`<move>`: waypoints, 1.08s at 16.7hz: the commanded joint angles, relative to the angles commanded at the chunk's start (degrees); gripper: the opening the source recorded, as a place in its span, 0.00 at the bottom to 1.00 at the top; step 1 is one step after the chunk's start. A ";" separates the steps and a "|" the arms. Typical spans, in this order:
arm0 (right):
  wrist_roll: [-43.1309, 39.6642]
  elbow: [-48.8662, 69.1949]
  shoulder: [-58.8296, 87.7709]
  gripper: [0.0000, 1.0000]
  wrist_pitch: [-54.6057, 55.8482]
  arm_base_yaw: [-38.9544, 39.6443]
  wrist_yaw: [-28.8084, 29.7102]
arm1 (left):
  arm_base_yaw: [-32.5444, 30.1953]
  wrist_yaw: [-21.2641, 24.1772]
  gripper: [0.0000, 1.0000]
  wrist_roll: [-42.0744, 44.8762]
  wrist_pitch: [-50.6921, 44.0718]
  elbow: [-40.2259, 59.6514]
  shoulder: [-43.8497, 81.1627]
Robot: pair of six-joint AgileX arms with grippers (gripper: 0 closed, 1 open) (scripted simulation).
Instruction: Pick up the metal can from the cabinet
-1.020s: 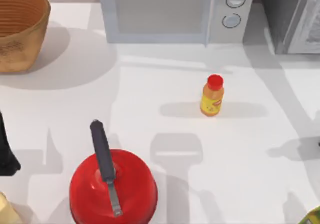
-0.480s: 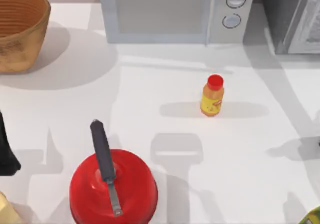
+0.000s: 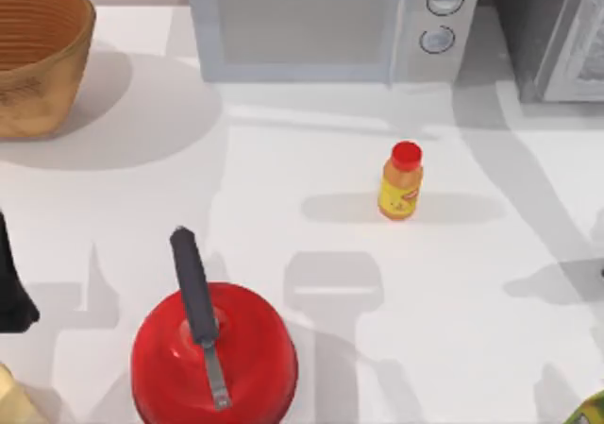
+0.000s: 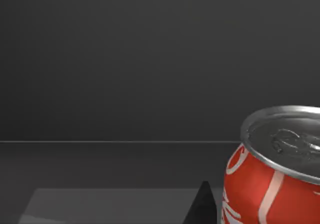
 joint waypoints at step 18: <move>-0.16 -17.81 -23.85 0.00 -7.30 5.07 4.48 | 0.00 0.00 1.00 0.00 0.00 0.00 0.00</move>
